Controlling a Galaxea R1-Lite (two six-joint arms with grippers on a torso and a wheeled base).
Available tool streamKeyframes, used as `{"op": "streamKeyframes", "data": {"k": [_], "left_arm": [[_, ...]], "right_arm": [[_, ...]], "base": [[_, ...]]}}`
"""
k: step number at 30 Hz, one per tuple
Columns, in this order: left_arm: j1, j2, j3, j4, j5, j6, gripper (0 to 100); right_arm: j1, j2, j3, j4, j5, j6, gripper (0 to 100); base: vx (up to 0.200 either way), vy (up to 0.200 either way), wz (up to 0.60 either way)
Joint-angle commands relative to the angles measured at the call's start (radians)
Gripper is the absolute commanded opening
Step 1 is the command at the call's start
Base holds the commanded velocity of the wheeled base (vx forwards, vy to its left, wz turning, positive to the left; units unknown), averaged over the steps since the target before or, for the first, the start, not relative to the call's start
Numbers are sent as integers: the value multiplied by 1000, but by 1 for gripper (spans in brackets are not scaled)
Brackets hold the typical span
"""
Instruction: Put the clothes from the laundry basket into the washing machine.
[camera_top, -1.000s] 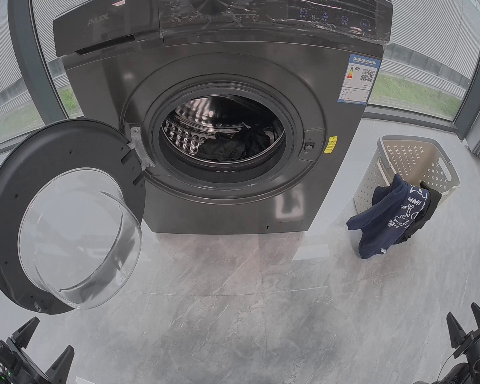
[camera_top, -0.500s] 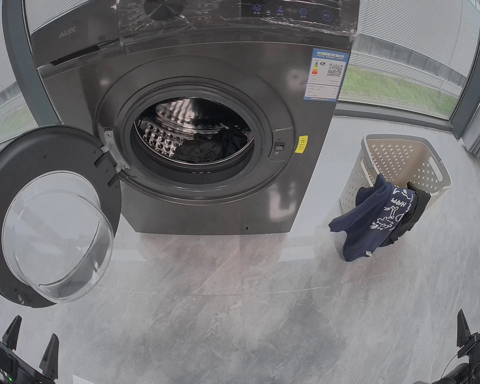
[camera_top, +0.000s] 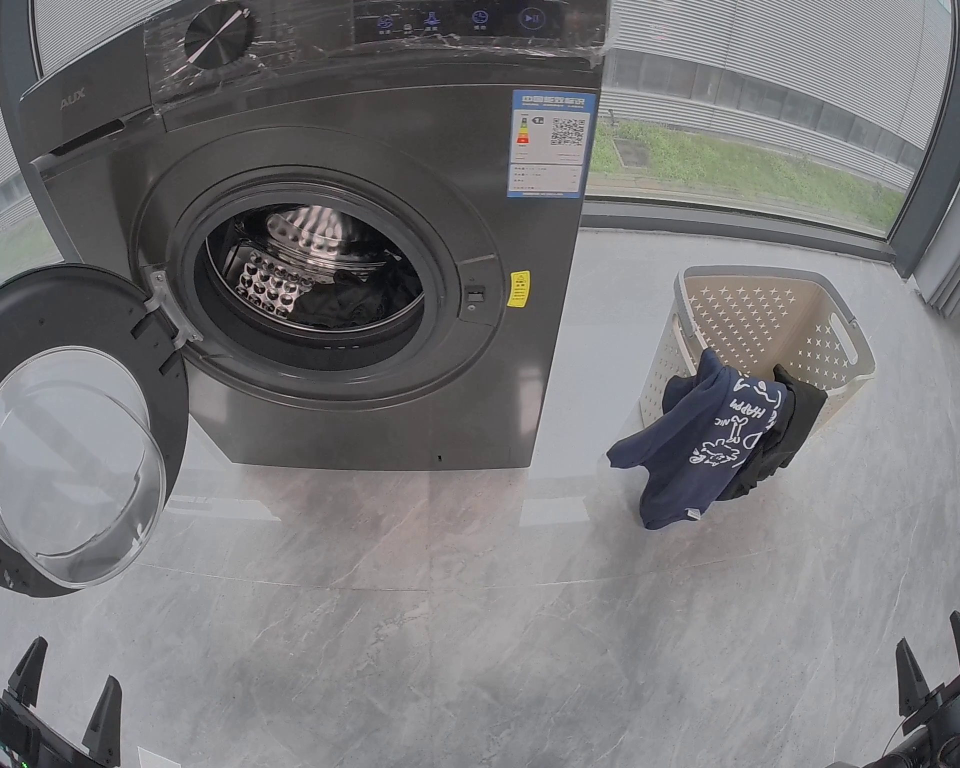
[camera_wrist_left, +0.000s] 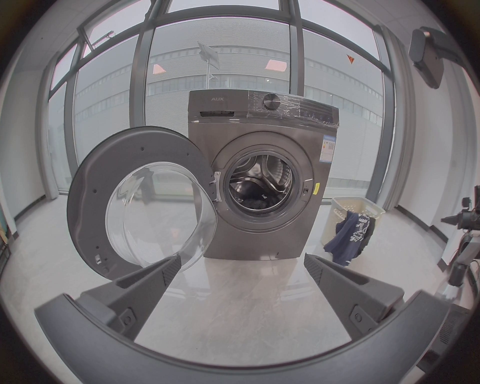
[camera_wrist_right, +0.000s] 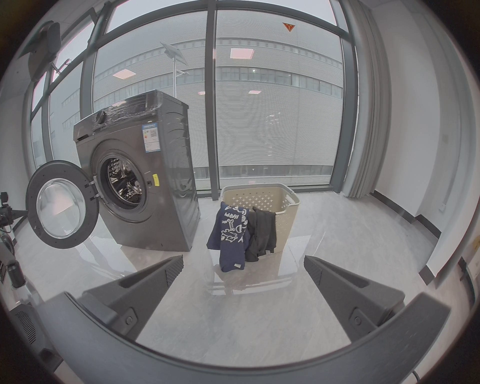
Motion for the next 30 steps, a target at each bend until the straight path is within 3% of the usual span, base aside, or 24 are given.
{"op": "streamKeyframes", "data": {"k": [1, 2, 3, 4, 7, 8, 9, 10, 13, 14, 15, 17, 20, 30], "left_arm": [[-2, -20, 5, 15, -7, 24, 100], [-2, -18, 4, 18, -44, 9, 100], [-2, -20, 7, 7, -141, -35, 100], [-1, -20, 8, 6, -162, -40, 100], [-1, -20, 8, 7, -82, -43, 100], [-5, -15, -2, 32, 24, -32, 100], [-7, -9, -4, 39, 44, -35, 100], [-9, 2, -13, 64, 40, -34, 100], [-2, -12, 8, 68, 13, 55, 100], [-2, -12, 13, 62, -1, 78, 100], [-2, -12, 16, 56, -7, 83, 100], [-1, -12, 18, 50, -9, 78, 100], [-2, -10, 16, 50, 1, 43, 100], [-4, -9, 16, 50, 4, 32, 100]], "right_arm": [[12, -17, 18, 4, 43, 17, 100], [12, -17, 18, 2, 32, 18, 100], [10, -14, 18, 2, 20, 21, 100], [12, -14, 18, 5, 25, 14, 100], [12, -15, 18, 4, 31, -2, 100], [12, -15, 18, 4, 31, -2, 100], [12, -15, 18, 4, 31, -2, 100], [12, -15, 18, 5, 29, -2, 100], [12, -15, 18, 5, 32, -6, 100], [10, -15, 18, 5, 32, -12, 100], [10, -14, 18, 5, 34, -16, 100], [10, -14, 18, 5, 43, -19, 100], [13, -17, 18, 4, 43, -9, 100], [12, -15, 18, 5, 46, -17, 100]], "base": [[0, 0, 0], [0, 0, 0], [0, 0, 0], [0, 0, 0], [0, 0, 0], [0, 0, 0], [0, 0, 0], [0, 0, 0], [0, 0, 0], [0, 0, 0], [0, 0, 0], [0, 0, 0], [0, 0, 0], [0, -180, 0]]}}
